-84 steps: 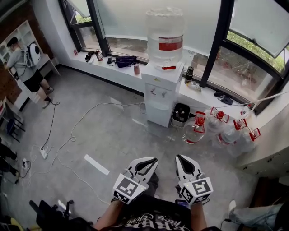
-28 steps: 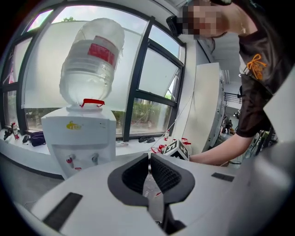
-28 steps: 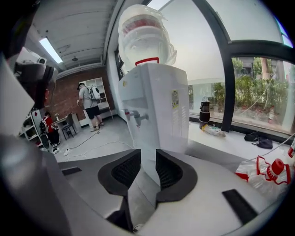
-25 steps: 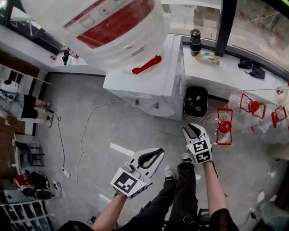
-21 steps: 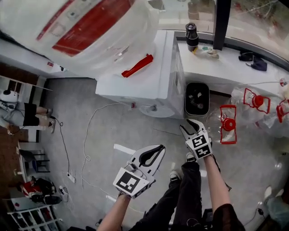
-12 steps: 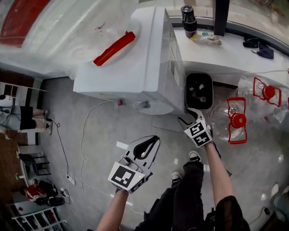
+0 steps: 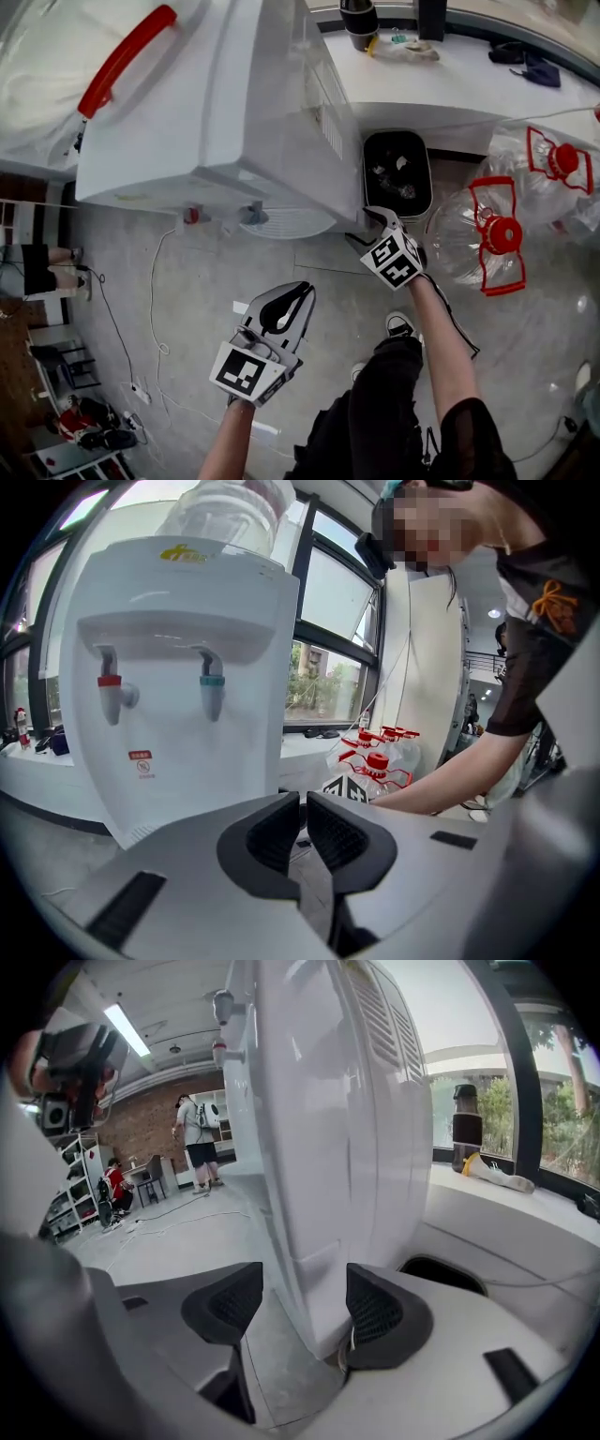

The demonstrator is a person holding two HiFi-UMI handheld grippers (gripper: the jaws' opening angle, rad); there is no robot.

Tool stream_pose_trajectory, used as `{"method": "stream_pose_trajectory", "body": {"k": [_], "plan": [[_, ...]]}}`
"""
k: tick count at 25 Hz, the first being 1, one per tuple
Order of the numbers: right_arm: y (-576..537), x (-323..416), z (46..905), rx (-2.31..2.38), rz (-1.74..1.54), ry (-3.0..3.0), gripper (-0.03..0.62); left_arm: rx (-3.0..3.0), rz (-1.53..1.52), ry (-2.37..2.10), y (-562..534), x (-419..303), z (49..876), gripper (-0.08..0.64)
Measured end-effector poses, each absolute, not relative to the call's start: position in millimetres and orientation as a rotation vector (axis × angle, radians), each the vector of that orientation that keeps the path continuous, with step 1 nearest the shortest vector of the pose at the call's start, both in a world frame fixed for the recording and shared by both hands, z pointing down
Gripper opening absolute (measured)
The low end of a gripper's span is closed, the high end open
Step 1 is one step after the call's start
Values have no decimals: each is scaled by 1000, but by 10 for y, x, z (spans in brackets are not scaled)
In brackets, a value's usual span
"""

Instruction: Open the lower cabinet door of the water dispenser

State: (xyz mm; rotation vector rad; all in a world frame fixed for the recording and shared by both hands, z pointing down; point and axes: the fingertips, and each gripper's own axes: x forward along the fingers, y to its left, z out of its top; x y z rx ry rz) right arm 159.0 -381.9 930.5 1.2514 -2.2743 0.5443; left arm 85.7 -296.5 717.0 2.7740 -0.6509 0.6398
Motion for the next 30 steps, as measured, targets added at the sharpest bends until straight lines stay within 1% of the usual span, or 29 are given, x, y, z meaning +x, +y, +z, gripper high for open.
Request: {"method": "stream_pose_trajectory", "body": {"k": [6,8,12,18,27,30], "plan": [[-3973,1557,9339,1289,484,-2275,268,2774,672,-648,-2992,769,7353,29],[-3990,1569,9345,1308,465,-2233,276,2775,681,-654,-2980,745,7364,29],[-3959,1568,9328,1379,531,-2225,238,2770,685,-674,-2962,695,7364,29],[-3959,1553,9328,1354,570,-2200,212,2769,735,-674,-2889,652,7424,29],[-3792,1484,9331,1327,600,-2192,213,2805,729,-672,-2858,761,7275,29],[-3514,1311,9347,1245,570,-2237,193,2800,754,-674,-2828,728,7260,29]]}}
